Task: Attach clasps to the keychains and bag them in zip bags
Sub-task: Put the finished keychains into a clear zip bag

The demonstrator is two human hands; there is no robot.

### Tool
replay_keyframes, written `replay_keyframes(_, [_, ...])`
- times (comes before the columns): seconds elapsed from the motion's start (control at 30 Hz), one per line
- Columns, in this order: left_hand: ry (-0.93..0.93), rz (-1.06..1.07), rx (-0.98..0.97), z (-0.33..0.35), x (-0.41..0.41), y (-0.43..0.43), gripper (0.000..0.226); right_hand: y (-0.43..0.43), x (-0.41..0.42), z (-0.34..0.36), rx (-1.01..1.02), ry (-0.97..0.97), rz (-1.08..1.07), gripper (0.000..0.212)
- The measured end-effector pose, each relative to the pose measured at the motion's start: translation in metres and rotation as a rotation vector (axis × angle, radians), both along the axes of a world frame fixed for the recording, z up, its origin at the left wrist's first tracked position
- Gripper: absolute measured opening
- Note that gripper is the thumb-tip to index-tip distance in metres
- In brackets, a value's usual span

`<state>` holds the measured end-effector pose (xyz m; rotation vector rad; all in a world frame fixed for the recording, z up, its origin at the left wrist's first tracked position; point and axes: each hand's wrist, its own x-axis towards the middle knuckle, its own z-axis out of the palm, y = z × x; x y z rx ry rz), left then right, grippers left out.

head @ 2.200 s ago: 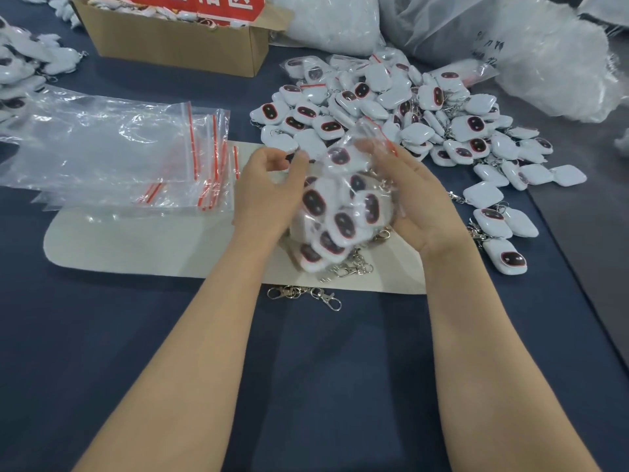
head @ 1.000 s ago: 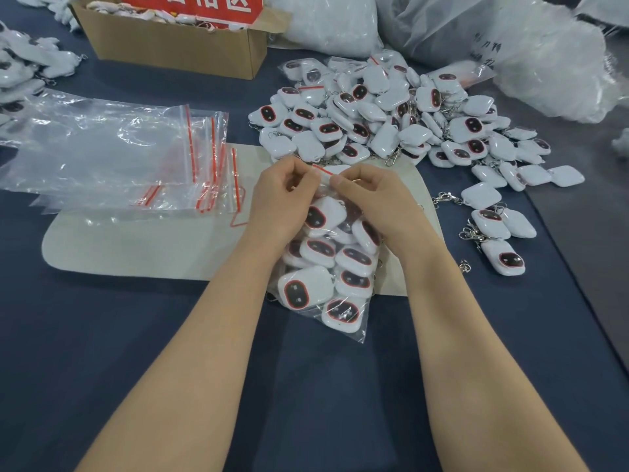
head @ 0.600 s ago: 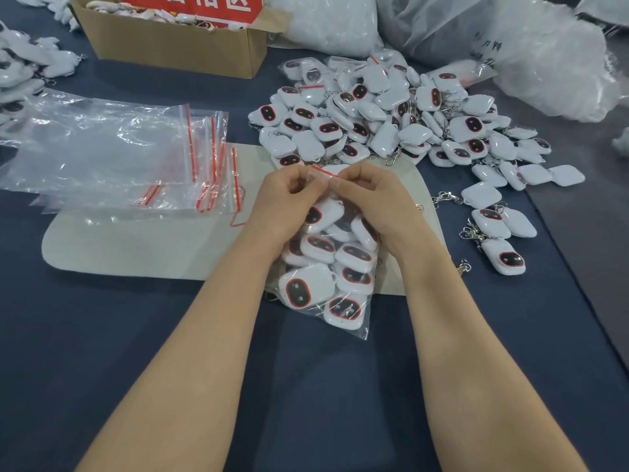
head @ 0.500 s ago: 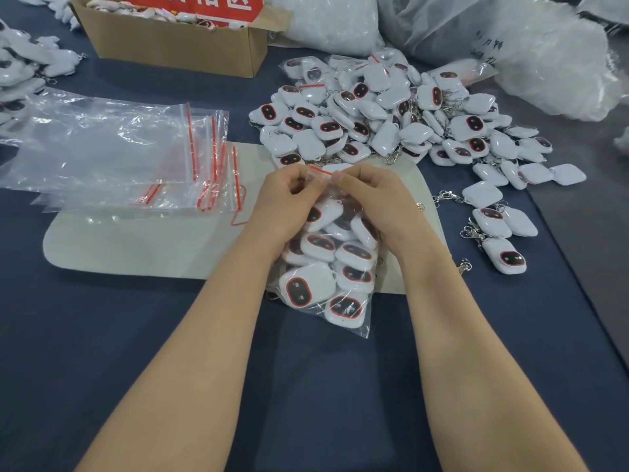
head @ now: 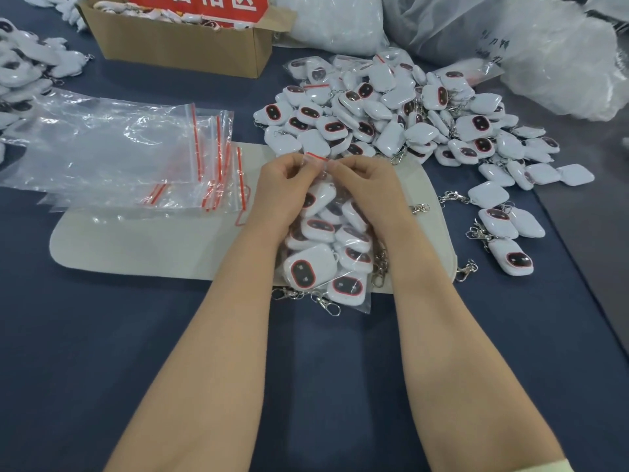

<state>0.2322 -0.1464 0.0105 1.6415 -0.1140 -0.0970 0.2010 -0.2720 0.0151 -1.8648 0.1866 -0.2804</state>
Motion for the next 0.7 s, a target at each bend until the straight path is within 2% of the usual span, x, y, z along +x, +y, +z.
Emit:
replay_keyframes(0.27, [-0.014, -0.066, 0.029, 0.0, 0.0009, -0.0026, 0.013, -0.0101, 0.0037, 0.0019, 0.061, 0.094, 0.076, 0.018])
replay_keyframes(0.4, [-0.011, -0.007, 0.017, -0.0015, 0.002, -0.005, 0.014, -0.0101, 0.0062, 0.0006, 0.054, 0.089, 0.048, 0.018])
replay_keyframes(0.53, [0.005, 0.068, -0.005, -0.0022, 0.0052, -0.0066, 0.005, -0.0094, 0.0076, -0.0009, 0.051, 0.049, 0.011, 0.016])
replay_keyframes(0.7, [0.041, 0.058, 0.011, -0.0023, 0.0072, -0.0062, 0.016, -0.0104, 0.009, -0.0013, 0.04, 0.05, -0.013, 0.016])
